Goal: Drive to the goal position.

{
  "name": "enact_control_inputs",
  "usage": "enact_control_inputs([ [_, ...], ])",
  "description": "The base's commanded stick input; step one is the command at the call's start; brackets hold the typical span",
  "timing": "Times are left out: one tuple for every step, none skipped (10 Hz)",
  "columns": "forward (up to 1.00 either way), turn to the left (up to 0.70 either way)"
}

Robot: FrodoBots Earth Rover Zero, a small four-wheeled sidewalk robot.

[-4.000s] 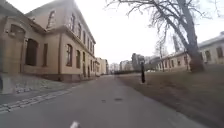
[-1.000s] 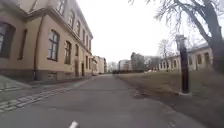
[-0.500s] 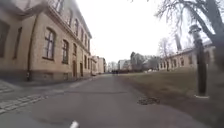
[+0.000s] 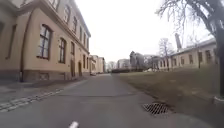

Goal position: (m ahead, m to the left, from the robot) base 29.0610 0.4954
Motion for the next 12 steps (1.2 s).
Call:
enact_control_inputs([
  [1.0,0.01],
  [1.0,0.01],
  [1.0,0.01],
  [1.0,0.01],
  [1.0,0.01],
  [1.0,0.01],
  [1.0,0.01],
  [1.0,0.01],
  [1.0,0.01],
  [1.0,0.01],
  [1.0,0.01],
  [1.0,0.01],
])
